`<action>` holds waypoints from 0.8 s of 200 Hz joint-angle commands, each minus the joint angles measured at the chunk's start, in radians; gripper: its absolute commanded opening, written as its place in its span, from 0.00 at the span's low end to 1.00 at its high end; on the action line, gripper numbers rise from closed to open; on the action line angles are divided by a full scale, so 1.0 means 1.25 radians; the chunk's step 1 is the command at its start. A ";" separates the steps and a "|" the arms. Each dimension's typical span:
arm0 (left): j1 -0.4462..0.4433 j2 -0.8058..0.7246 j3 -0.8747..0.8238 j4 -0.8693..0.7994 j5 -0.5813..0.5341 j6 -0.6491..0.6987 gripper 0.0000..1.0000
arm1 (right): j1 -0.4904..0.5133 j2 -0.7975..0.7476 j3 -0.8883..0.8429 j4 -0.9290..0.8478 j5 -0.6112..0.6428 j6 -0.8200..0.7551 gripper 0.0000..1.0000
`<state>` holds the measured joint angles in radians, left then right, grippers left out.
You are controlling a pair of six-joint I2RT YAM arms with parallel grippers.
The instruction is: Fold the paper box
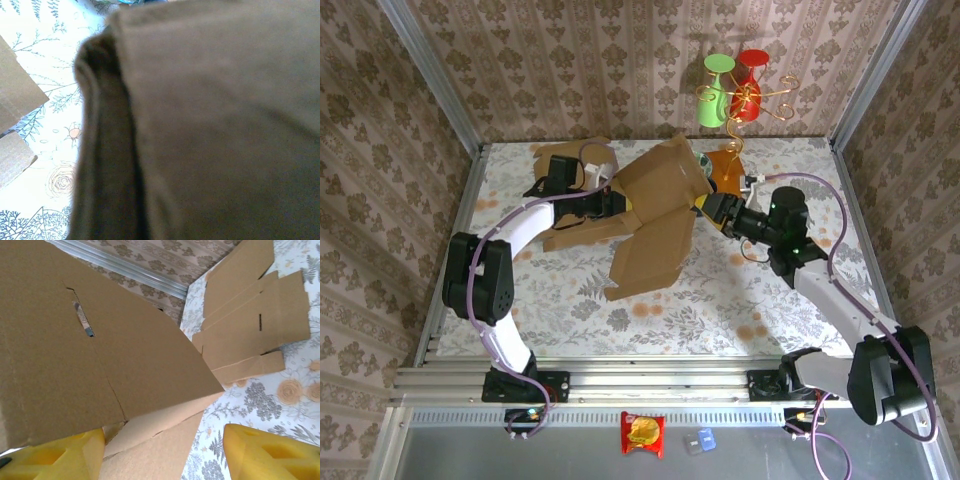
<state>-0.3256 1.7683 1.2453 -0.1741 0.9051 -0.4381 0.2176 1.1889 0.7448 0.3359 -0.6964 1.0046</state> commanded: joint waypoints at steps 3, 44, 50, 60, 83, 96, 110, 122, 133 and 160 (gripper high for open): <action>0.004 -0.019 -0.011 0.023 0.028 -0.014 0.00 | 0.026 0.025 0.032 0.064 0.042 0.017 0.65; 0.006 -0.019 -0.011 0.024 0.027 -0.017 0.00 | 0.041 0.024 0.028 0.038 0.059 -0.003 0.64; 0.008 -0.018 -0.011 0.026 0.026 -0.019 0.00 | 0.041 0.016 0.030 0.025 0.060 -0.011 0.64; 0.011 -0.017 -0.011 0.029 0.025 -0.025 0.00 | 0.041 -0.002 0.039 -0.011 0.059 -0.032 0.63; 0.021 -0.016 -0.016 0.042 0.026 -0.038 0.00 | 0.031 -0.059 0.062 -0.122 0.040 -0.100 0.63; 0.024 -0.017 -0.017 0.044 0.026 -0.039 0.00 | 0.016 -0.098 0.072 -0.182 0.019 -0.127 0.63; 0.026 -0.015 -0.016 0.044 0.028 -0.041 0.00 | -0.009 -0.137 0.078 -0.230 -0.010 -0.139 0.60; 0.027 -0.011 -0.012 0.042 0.030 -0.039 0.00 | -0.039 -0.162 0.080 -0.233 -0.051 -0.133 0.59; 0.027 -0.008 -0.008 0.043 0.032 -0.039 0.00 | -0.072 -0.170 0.082 -0.208 -0.096 -0.111 0.57; 0.028 -0.001 0.000 0.038 0.037 -0.036 0.00 | -0.123 -0.134 0.145 -0.186 -0.155 -0.092 0.53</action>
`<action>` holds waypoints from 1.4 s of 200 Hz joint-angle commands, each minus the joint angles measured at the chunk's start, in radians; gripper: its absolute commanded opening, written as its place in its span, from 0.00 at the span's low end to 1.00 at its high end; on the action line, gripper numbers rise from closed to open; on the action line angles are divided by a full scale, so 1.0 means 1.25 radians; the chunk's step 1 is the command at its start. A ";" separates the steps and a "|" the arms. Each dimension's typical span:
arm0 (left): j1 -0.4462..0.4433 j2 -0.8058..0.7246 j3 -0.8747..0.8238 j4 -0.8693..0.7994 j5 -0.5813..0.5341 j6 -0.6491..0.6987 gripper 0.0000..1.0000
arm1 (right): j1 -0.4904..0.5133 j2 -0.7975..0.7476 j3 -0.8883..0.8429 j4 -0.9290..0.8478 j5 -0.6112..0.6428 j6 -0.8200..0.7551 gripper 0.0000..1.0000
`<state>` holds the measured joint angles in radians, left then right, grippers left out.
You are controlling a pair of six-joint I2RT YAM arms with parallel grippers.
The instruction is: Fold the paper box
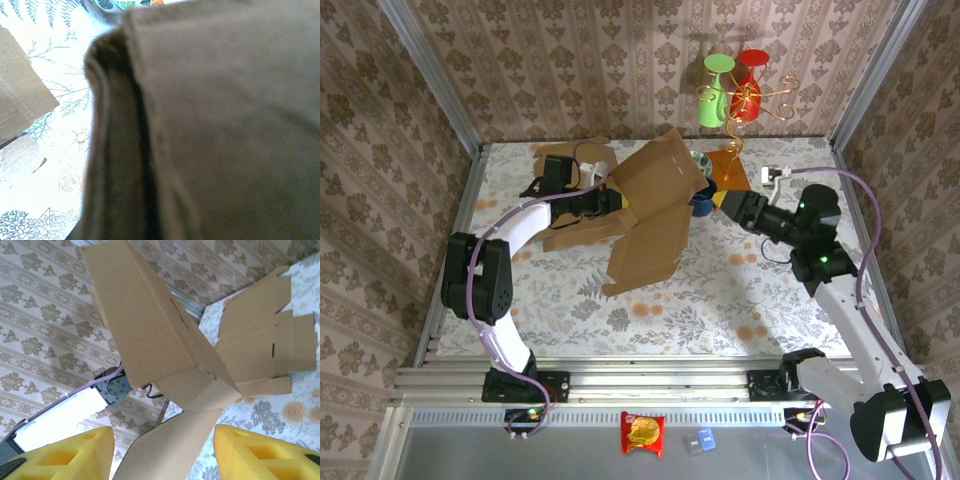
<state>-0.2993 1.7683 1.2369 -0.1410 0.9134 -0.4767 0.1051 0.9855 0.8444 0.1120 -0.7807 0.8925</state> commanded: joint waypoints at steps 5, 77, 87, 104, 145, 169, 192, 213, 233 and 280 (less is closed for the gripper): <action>0.006 -0.001 0.009 0.010 0.031 -0.003 0.00 | -0.039 0.042 0.085 -0.015 -0.091 -0.010 0.51; 0.005 0.003 0.020 -0.034 0.050 0.025 0.00 | -0.022 0.356 0.356 -0.030 -0.187 -0.089 0.51; 0.005 0.005 0.022 -0.041 0.052 0.030 0.00 | -0.008 0.379 0.385 -0.050 -0.199 -0.107 0.52; 0.005 0.007 0.026 -0.052 0.052 0.037 0.00 | 0.014 0.406 0.422 -0.097 -0.209 -0.149 0.52; 0.004 0.010 0.035 -0.064 0.050 0.043 0.00 | 0.048 0.442 0.460 -0.204 -0.196 -0.246 0.50; 0.002 0.013 0.038 -0.068 0.046 0.044 0.00 | 0.058 0.441 0.472 -0.253 -0.168 -0.292 0.48; -0.001 0.014 0.041 -0.073 0.040 0.046 0.00 | 0.069 0.442 0.493 -0.331 -0.124 -0.358 0.48; -0.003 0.013 0.041 -0.075 0.036 0.045 0.00 | 0.079 0.437 0.505 -0.376 -0.087 -0.395 0.48; -0.004 0.012 0.041 -0.083 0.029 0.049 0.00 | 0.095 0.431 0.527 -0.427 -0.042 -0.435 0.48; -0.011 0.004 0.052 -0.121 0.002 0.067 0.00 | 0.152 0.428 0.572 -0.560 0.118 -0.523 0.48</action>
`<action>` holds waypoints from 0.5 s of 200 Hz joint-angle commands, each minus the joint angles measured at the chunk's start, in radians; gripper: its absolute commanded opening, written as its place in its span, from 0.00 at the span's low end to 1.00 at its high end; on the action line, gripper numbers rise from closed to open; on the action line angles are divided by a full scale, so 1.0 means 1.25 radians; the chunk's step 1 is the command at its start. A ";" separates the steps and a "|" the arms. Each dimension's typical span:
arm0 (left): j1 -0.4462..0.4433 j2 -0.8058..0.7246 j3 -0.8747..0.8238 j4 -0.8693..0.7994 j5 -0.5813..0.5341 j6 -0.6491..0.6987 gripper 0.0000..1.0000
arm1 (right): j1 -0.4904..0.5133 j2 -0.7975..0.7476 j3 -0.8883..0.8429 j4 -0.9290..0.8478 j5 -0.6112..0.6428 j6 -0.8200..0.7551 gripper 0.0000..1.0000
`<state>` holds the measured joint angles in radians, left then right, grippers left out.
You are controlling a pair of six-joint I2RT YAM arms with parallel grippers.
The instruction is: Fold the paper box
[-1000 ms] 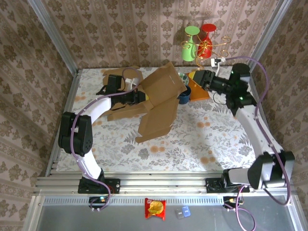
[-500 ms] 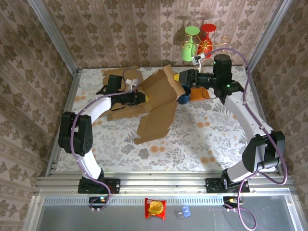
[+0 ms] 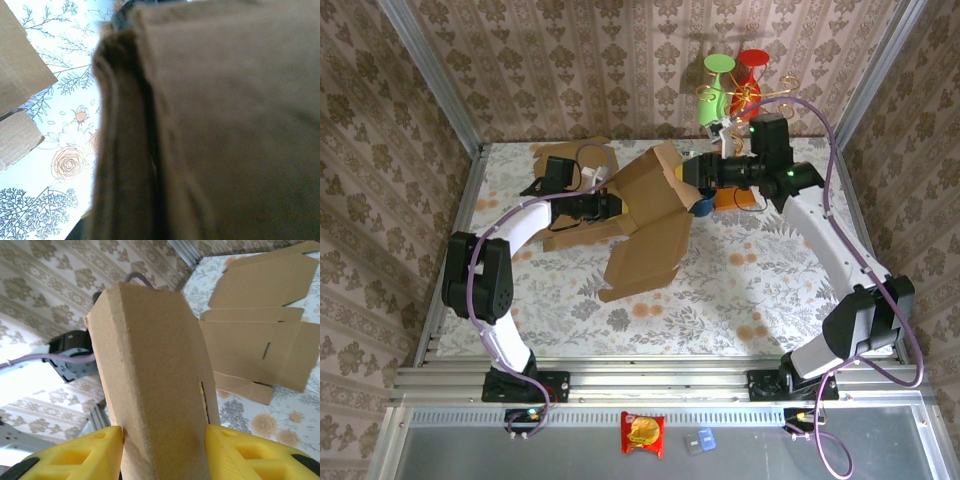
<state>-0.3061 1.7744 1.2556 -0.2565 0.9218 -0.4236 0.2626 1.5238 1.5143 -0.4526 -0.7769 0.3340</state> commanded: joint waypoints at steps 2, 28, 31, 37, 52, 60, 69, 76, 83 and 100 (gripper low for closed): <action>-0.005 -0.001 0.037 -0.029 -0.006 0.025 0.00 | 0.028 -0.003 0.038 -0.112 0.121 -0.079 0.48; -0.007 -0.008 0.035 -0.040 -0.020 0.026 0.00 | 0.064 -0.004 0.055 -0.149 0.201 -0.105 0.47; -0.007 -0.009 0.035 -0.041 -0.021 0.027 0.00 | 0.068 -0.004 0.058 -0.155 0.210 -0.107 0.47; -0.008 -0.010 0.035 -0.044 -0.024 0.027 0.00 | 0.077 -0.003 0.062 -0.164 0.236 -0.114 0.46; -0.009 -0.014 0.037 -0.054 -0.030 0.031 0.00 | 0.097 -0.002 0.070 -0.183 0.291 -0.129 0.46; -0.010 -0.016 0.037 -0.060 -0.035 0.032 0.00 | 0.107 0.000 0.073 -0.191 0.323 -0.133 0.45; -0.012 -0.017 0.040 -0.069 -0.040 0.036 0.00 | 0.117 0.001 0.079 -0.200 0.353 -0.138 0.45; -0.014 -0.019 0.040 -0.073 -0.045 0.038 0.00 | 0.127 0.002 0.083 -0.208 0.378 -0.144 0.45; -0.015 -0.020 0.041 -0.078 -0.048 0.040 0.00 | 0.136 0.003 0.084 -0.213 0.403 -0.150 0.45; -0.019 -0.021 0.044 -0.092 -0.057 0.043 0.00 | 0.157 0.010 0.097 -0.233 0.456 -0.161 0.45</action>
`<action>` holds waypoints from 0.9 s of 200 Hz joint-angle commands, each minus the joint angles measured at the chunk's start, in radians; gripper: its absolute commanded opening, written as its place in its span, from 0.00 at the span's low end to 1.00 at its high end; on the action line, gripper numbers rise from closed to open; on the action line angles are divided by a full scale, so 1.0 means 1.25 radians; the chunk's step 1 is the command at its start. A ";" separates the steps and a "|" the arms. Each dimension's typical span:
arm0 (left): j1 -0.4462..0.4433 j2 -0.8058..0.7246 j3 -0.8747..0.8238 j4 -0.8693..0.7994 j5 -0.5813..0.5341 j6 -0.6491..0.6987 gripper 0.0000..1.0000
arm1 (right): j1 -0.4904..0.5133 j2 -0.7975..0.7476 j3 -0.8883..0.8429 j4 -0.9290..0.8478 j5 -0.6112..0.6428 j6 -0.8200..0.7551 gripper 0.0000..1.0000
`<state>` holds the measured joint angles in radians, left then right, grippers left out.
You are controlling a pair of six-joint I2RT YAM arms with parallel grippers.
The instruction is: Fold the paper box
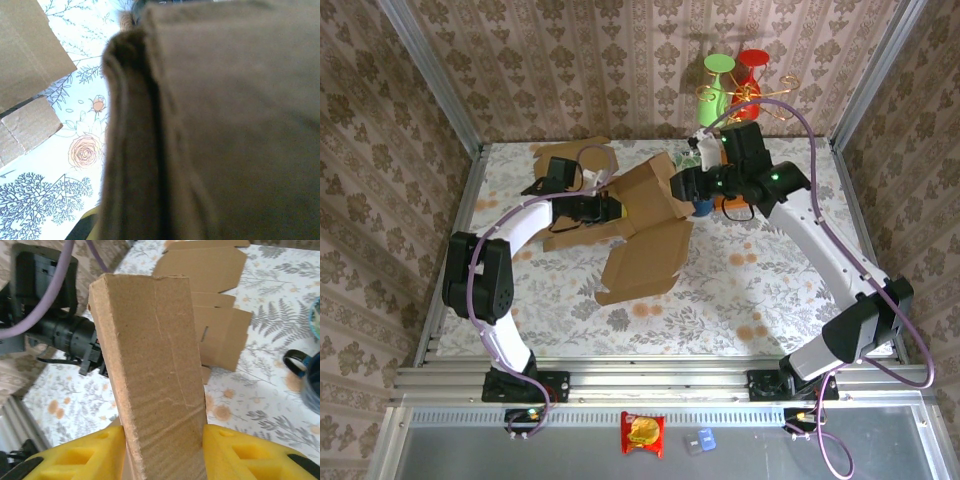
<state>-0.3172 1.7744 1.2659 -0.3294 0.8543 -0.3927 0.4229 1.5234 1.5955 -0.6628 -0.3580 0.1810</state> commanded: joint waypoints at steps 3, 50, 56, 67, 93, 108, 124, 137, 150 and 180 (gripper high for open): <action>-0.011 -0.021 0.037 -0.037 -0.004 0.018 0.00 | 0.033 0.012 0.034 -0.069 0.131 -0.042 0.45; -0.021 -0.025 0.059 -0.092 -0.039 0.034 0.00 | 0.098 0.044 0.070 -0.123 0.308 -0.068 0.42; -0.021 -0.025 0.063 -0.099 -0.044 0.034 0.00 | 0.105 0.048 0.075 -0.130 0.328 -0.070 0.42; -0.023 -0.026 0.068 -0.109 -0.051 0.035 0.00 | 0.115 0.057 0.082 -0.140 0.367 -0.070 0.40; -0.031 -0.027 0.082 -0.139 -0.073 0.036 0.00 | 0.131 0.076 0.100 -0.163 0.430 -0.062 0.37; -0.037 -0.028 0.090 -0.154 -0.086 0.036 0.00 | 0.137 0.091 0.109 -0.175 0.455 -0.053 0.37; -0.044 -0.028 0.096 -0.168 -0.098 0.035 0.00 | 0.140 0.103 0.113 -0.186 0.477 -0.041 0.36; -0.048 -0.028 0.101 -0.181 -0.111 0.036 0.00 | 0.143 0.109 0.113 -0.191 0.501 -0.032 0.34; -0.055 -0.027 0.107 -0.195 -0.126 0.035 0.00 | 0.146 0.116 0.116 -0.201 0.530 -0.024 0.29; -0.072 -0.029 0.125 -0.228 -0.163 0.011 0.00 | 0.154 0.150 0.143 -0.252 0.616 -0.008 0.23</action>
<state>-0.3832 1.7741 1.3701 -0.5648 0.6674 -0.3656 0.5957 1.6703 1.7237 -0.8974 0.2996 0.1440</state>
